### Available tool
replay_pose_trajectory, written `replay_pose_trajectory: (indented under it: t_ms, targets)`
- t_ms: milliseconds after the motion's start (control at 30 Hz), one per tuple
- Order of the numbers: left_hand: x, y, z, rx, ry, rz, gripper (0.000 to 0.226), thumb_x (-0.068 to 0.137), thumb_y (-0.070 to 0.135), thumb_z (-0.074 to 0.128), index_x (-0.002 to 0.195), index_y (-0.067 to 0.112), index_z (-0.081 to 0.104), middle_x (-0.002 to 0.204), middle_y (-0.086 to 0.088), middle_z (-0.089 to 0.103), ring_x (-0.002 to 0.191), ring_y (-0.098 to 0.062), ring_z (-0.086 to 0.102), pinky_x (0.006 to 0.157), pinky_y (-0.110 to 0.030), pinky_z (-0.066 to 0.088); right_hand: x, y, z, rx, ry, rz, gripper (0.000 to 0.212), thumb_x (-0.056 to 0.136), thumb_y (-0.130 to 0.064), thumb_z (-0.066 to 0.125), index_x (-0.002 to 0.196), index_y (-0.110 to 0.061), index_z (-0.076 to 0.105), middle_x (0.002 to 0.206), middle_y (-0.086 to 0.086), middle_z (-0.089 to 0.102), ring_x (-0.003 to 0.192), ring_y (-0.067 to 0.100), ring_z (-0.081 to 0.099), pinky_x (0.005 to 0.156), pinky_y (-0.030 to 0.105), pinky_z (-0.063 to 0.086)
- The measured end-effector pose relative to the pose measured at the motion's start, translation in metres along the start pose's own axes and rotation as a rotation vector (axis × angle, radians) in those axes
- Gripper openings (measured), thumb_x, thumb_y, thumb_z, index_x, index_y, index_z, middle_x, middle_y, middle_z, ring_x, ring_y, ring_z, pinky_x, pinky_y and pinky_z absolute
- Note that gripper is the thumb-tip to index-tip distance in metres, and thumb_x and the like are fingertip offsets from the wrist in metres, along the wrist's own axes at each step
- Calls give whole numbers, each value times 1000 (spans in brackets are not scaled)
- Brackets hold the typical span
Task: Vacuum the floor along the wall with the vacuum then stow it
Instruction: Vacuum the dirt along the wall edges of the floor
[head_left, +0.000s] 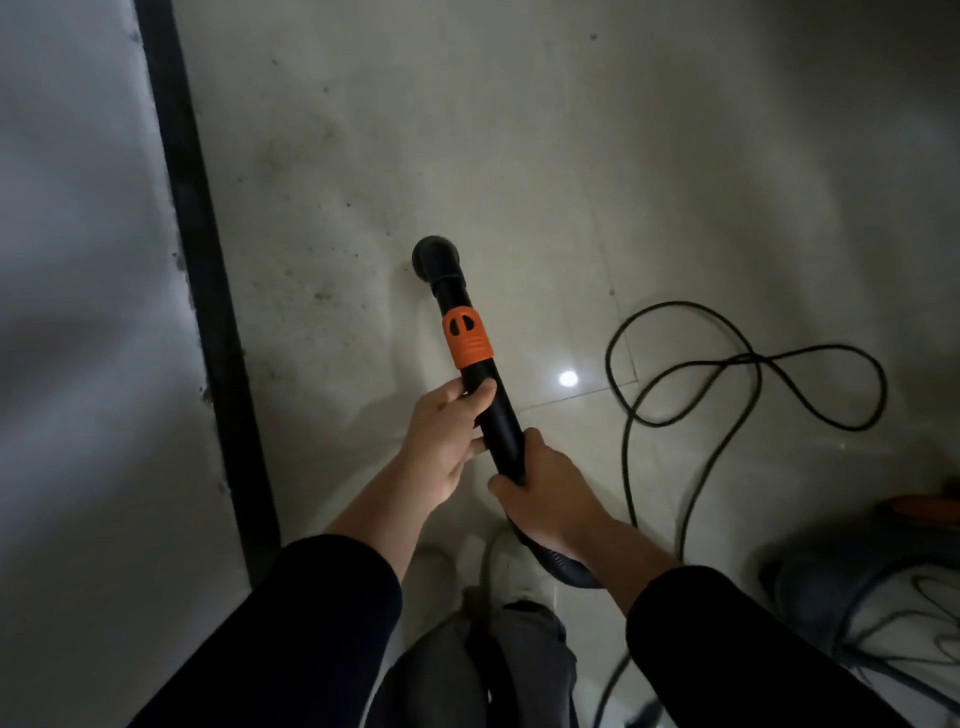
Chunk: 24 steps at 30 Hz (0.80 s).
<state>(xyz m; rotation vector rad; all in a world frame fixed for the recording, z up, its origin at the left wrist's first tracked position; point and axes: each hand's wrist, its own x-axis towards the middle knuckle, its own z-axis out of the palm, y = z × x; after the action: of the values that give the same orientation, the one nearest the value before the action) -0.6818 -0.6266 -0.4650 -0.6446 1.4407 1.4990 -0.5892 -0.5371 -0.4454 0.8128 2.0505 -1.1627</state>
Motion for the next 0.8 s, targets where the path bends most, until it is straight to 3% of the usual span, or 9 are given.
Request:
replay_pose_trajectory:
  t_ms: [133,267,400,567,800]
  targets:
    - [28,-4,-6,-44,52,-31,34,93,19,63,125,6,60,118,-11,67,111,-25,63,102,-41,48,30,2,1,-51,-42,22,25,89,-26,58,105,-13,44,83,4,56,69,20,57,59,32,47]
    - [49,0,-8,-35,48,-39,35,93,20,63,126,8,60,118,-9,67,110,-23,63,101,-38,48,51,-1,2,-77,-27,19,27,88,-26,58,104,-13,41,83,5,57,69,23,58,59,33,47]
    - [61,7,-4,1,21,-36,30,94,21,63,122,11,62,117,-8,68,108,-22,64,98,-36,51,61,-4,0,-56,5,12,31,85,-23,60,105,-13,38,84,7,58,71,27,62,63,38,53]
    - [68,19,12,23,-58,-7,12,94,20,62,106,20,63,112,-5,68,102,-17,65,76,-21,51,69,-1,-10,-15,84,30,29,86,-20,59,106,-15,38,81,5,58,66,22,60,59,34,52]
    - [81,24,25,48,-39,-44,2,93,21,64,91,21,64,107,-8,69,100,-21,66,77,-25,53,82,5,-23,26,29,67,23,89,-20,57,102,-15,39,78,4,57,64,19,58,55,29,48]
